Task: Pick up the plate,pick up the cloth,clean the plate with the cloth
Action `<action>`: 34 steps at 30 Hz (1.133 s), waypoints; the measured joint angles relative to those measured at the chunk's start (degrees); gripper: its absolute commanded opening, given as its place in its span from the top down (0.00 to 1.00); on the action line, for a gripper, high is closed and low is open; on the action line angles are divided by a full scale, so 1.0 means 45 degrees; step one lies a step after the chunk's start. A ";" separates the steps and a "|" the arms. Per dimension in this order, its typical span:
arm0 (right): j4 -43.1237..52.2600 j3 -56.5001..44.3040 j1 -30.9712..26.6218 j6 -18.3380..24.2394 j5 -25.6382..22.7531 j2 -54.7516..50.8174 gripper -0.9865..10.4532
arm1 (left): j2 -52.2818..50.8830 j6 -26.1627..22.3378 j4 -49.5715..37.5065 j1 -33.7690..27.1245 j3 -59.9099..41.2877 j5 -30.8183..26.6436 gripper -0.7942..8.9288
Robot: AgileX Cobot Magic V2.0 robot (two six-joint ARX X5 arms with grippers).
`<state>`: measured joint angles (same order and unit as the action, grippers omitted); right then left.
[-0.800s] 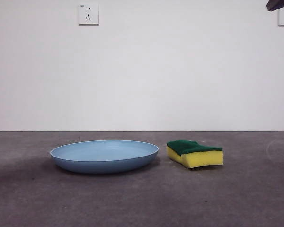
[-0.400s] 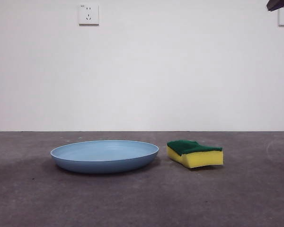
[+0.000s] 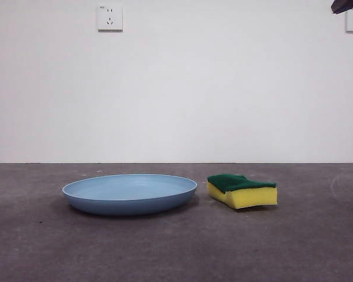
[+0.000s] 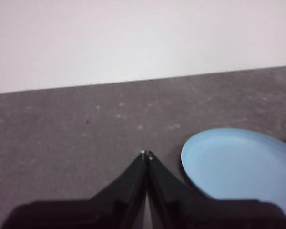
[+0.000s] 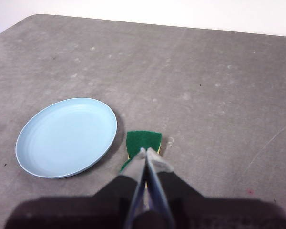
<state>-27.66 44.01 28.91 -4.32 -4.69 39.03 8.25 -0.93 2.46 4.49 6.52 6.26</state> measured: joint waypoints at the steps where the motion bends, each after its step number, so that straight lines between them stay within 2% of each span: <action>1: 0.0000 0.0000 0.0000 0.0000 0.0000 0.0000 0.91 | -0.0151 -0.0005 -0.0005 0.0000 -0.0189 0.0000 0.92; 8: 0.0000 0.0000 0.0000 0.0000 0.0000 0.0000 0.91 | -0.1078 -0.0010 0.0131 -0.0083 -0.1073 -0.0019 0.92; 18: -0.0015 0.0000 0.0000 0.0005 0.0005 0.0005 0.91 | -0.1773 -0.0005 0.1753 -0.0165 -0.1229 -0.0364 0.92; 34: -0.0029 0.0000 -0.0005 0.0000 0.0000 0.0000 0.91 | -0.1773 0.0121 0.1739 -0.0165 -0.1229 -0.0350 0.92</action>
<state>-27.79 44.01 28.88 -4.32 -4.69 39.03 0.27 -0.38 10.28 3.75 0.99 4.69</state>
